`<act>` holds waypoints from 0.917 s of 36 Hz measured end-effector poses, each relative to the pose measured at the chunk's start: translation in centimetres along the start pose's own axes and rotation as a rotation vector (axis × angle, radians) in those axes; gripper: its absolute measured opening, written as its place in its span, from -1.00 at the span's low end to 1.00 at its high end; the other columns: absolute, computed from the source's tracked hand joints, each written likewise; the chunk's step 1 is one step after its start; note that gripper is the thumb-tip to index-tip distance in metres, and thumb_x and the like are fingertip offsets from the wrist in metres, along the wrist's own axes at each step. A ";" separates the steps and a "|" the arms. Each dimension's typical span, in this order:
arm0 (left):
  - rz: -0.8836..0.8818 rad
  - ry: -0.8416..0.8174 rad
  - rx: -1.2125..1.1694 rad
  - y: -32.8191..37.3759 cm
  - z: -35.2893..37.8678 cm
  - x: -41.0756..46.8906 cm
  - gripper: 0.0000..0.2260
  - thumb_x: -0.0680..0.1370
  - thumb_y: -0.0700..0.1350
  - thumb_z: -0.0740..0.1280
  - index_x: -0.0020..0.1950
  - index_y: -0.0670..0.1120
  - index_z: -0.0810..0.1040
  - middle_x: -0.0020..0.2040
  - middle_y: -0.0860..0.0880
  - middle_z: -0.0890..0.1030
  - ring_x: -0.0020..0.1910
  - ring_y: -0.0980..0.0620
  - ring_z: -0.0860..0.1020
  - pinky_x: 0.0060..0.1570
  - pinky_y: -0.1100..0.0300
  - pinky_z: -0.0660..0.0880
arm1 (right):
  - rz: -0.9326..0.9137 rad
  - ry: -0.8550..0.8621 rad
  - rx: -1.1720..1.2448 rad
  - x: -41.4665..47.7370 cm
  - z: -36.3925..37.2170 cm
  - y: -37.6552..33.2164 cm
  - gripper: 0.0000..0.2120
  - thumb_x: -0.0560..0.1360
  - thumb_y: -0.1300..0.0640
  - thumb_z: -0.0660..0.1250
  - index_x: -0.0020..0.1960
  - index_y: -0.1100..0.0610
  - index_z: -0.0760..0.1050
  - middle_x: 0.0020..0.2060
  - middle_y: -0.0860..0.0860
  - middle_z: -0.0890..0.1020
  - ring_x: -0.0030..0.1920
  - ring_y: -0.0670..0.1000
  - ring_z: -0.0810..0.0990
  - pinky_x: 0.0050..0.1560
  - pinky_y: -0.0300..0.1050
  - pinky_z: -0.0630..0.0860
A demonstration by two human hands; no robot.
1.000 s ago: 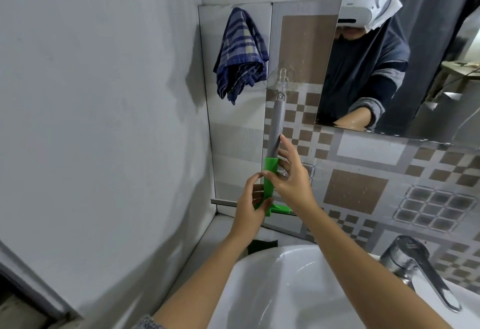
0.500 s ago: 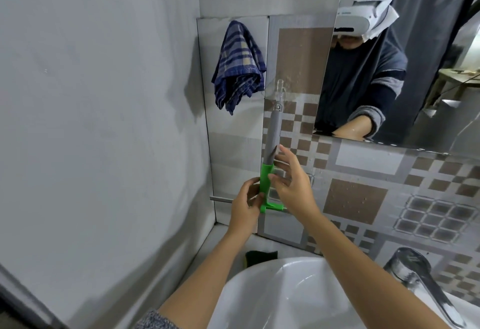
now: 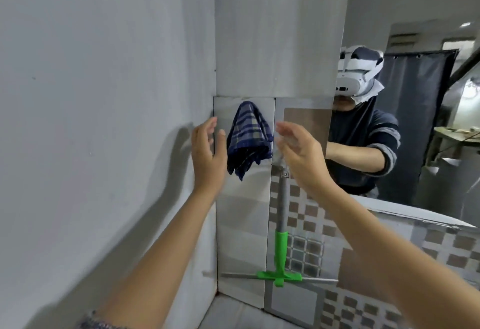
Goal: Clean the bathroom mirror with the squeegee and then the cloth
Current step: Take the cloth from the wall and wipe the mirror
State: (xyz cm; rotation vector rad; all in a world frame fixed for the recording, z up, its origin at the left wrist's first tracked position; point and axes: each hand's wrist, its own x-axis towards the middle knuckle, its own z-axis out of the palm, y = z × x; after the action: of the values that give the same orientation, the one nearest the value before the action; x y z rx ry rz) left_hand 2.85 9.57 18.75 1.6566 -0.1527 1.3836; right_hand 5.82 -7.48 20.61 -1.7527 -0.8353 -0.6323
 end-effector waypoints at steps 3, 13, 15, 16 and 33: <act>-0.007 -0.194 0.014 0.0 0.5 3.6 -0.70 0.61 -0.11 0.17 0.35 -0.06 0.35 0.30 -0.02 0.44 0.24 0.13 0.40 0.17 0.49 0.33 | 0.001 -0.011 -0.029 2.7 1.4 -1.1 -0.70 0.56 0.13 0.22 0.28 0.11 0.42 0.14 0.00 0.53 0.08 -0.14 0.49 -0.07 -0.51 0.40; 0.039 -0.437 -0.141 -0.9 2.1 8.3 -0.72 0.60 -0.16 0.19 0.31 -0.07 0.43 0.28 -0.01 0.47 0.18 0.29 0.44 0.09 0.55 0.34 | 0.046 0.094 -0.137 6.1 5.3 -2.1 -0.77 0.55 0.12 0.23 0.19 0.11 0.47 0.01 0.08 0.56 -0.05 -0.01 0.53 -0.21 -0.39 0.40; 0.030 -0.454 -0.168 -0.8 2.2 8.0 -0.73 0.60 -0.15 0.19 0.30 -0.05 0.45 0.27 0.00 0.49 0.20 0.25 0.44 0.11 0.54 0.33 | 0.059 0.098 -0.149 5.9 4.8 -2.3 -0.76 0.54 0.16 0.25 0.19 0.13 0.48 0.01 0.08 0.58 -0.05 -0.02 0.54 -0.18 -0.38 0.42; 0.011 -0.460 -0.177 -0.6 2.4 8.0 -0.74 0.60 -0.14 0.19 0.29 -0.05 0.46 0.26 0.02 0.49 0.21 0.26 0.44 0.11 0.55 0.33 | 0.060 0.100 -0.147 5.9 4.5 -2.5 -0.77 0.53 0.19 0.26 0.18 0.15 0.49 0.00 0.08 0.59 -0.06 -0.01 0.54 -0.13 -0.33 0.45; 0.135 -0.491 -0.070 3.0 1.7 6.7 -0.72 0.59 -0.07 0.22 0.29 -0.03 0.45 0.22 0.08 0.52 0.19 0.27 0.44 0.20 0.46 0.33 | -0.080 -0.073 -0.351 6.9 -2.8 -7.2 -0.83 0.50 0.28 0.30 0.00 0.14 0.64 -0.12 0.04 0.68 -0.10 -0.04 0.59 -0.02 -0.24 0.49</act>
State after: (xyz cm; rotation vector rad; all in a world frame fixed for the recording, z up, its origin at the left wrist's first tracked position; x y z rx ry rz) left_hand 4.59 9.67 26.14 1.9268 -0.5979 1.0285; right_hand 4.37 -6.97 30.89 -2.0756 -0.8882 -0.8107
